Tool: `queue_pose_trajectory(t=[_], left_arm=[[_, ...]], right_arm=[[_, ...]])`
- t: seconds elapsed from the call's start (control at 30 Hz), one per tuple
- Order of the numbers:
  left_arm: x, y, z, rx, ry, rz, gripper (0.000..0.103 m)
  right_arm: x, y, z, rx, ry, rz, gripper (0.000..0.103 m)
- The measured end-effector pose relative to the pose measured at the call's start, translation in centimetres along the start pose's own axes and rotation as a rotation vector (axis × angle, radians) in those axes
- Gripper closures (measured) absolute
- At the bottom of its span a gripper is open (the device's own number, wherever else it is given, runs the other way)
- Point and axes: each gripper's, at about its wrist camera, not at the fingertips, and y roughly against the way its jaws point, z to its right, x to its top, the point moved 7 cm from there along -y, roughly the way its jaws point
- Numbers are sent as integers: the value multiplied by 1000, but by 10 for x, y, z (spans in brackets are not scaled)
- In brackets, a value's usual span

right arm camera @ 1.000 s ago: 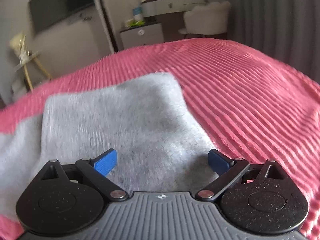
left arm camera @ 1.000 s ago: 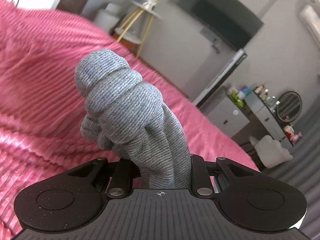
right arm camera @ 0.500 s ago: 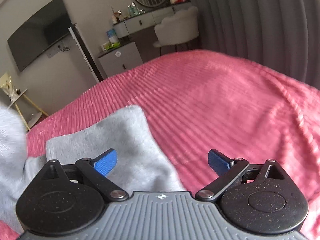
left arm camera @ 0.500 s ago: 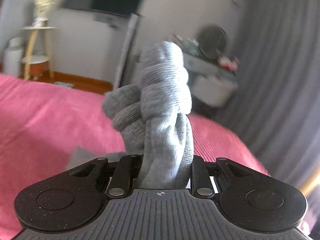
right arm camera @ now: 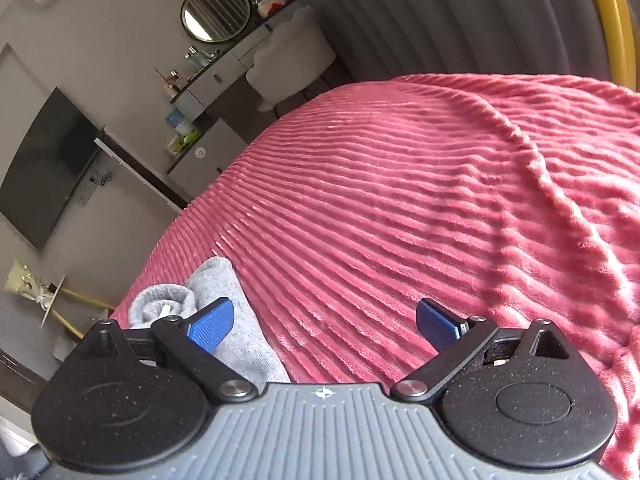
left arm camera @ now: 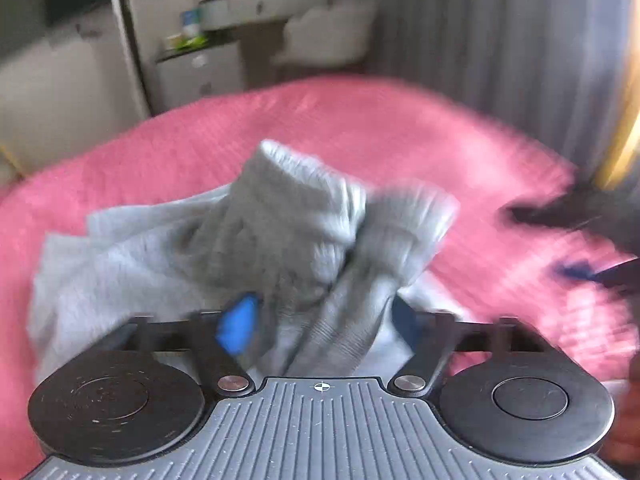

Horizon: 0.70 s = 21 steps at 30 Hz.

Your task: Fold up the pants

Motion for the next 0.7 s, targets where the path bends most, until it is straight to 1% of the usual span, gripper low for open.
queue_pose_trajectory(t=[0.03, 0.07, 0.13, 0.17, 0.2, 0.23, 0.3, 0.33, 0.37, 0.43, 0.47, 0.5, 0.57, 0.6, 0.63, 0.67, 0.7], left_arm=[[0, 19, -10, -70, 68, 45, 7], [-1, 39, -24, -131, 139, 88, 7], [2, 60, -46, -187, 257, 142, 6], [-1, 69, -67, -169, 326, 165, 5], [-4, 72, -88, -112, 379, 168, 5], [-9, 71, -112, -30, 423, 164, 5], [-28, 69, -148, 161, 499, 116, 5], [-38, 67, -164, 218, 530, 96, 5], [-50, 66, -179, 253, 569, 83, 5], [-64, 67, -194, 293, 630, 94, 5], [-72, 69, -202, 326, 655, 88, 5], [-75, 68, -210, 357, 678, 64, 5], [-86, 68, -228, 383, 728, 18, 5], [-92, 71, -235, 386, 759, 18, 5], [-100, 81, -239, 382, 777, 25, 5], [-102, 83, -241, 381, 794, 29, 5], [-105, 84, -247, 380, 812, 33, 5]], right_arm=[[-1, -3, -1, 2, 2, -9, 5], [-4, -4, -2, 6, 5, -17, 5], [-7, -9, -7, 11, 21, -33, 5], [-7, -11, -9, 12, 30, -38, 5], [-8, -9, -11, 15, 37, -40, 5], [-8, -9, -14, 21, 47, -45, 5], [-7, -9, -24, 30, 88, -57, 5], [-6, -8, -33, 41, 120, -57, 5], [-4, -6, -44, 53, 162, -49, 5], [-2, -5, -81, 103, 295, -21, 6], [-4, -7, -100, 121, 354, -21, 6], [-5, -11, -115, 137, 399, -28, 7], [-10, -25, -145, 161, 470, -54, 8], [-12, -36, -157, 157, 496, -72, 14], [-14, -46, -166, 152, 513, -90, 21], [-17, -57, -172, 136, 528, -109, 27], [-19, -68, -177, 107, 534, -129, 41]])
